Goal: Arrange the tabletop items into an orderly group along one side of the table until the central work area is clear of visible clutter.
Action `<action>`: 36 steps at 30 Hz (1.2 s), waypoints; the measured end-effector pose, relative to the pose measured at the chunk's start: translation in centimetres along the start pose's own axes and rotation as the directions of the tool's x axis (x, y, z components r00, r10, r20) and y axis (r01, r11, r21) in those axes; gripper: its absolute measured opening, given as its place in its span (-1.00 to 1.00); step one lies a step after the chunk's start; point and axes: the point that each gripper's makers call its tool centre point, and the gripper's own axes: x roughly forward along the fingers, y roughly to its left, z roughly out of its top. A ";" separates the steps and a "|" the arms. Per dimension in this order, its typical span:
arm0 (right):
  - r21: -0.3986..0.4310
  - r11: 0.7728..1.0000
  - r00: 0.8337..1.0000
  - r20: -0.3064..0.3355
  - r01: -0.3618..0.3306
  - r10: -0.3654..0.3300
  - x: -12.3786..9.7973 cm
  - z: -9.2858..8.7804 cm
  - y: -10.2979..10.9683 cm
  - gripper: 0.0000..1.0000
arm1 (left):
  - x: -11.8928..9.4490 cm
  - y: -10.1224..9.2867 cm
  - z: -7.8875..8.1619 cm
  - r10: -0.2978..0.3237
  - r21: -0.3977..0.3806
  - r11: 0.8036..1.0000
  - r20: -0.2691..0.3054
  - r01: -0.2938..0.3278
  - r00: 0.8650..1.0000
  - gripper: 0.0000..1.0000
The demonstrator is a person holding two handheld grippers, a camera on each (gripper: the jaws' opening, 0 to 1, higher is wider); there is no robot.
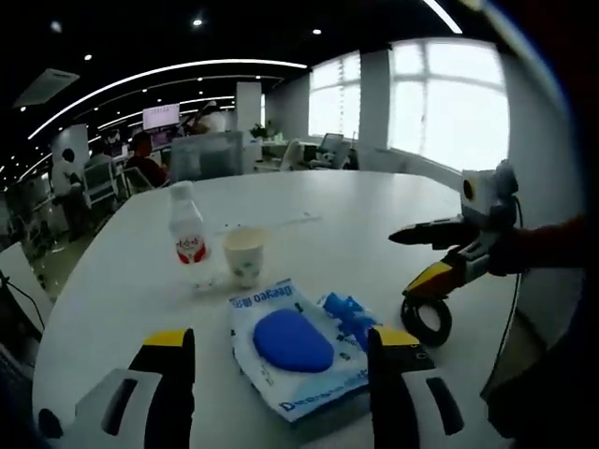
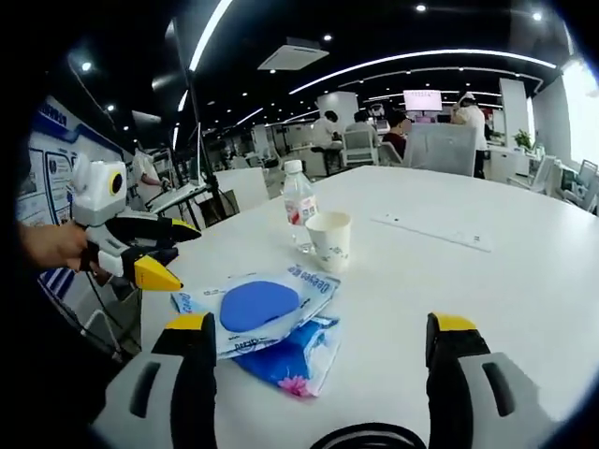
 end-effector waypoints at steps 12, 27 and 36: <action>-0.068 0.992 0.991 -0.096 -0.103 0.097 4.4 -1.0 -0.2 0.56 | -1.9 -0.8 -1.5 0.064 -0.037 0.997 -0.029 -0.065 0.998 0.74; -0.136 0.972 0.973 -0.153 -0.193 0.172 9.0 -0.1 -0.2 0.33 | -3.0 -3.7 -3.7 0.104 -0.204 0.972 -0.053 -0.113 0.993 0.52; -0.123 0.968 0.958 -0.214 -0.219 0.190 10.4 -0.9 -0.8 0.23 | -1.9 -6.2 -5.2 0.003 -0.328 0.944 -0.110 -0.040 0.994 0.30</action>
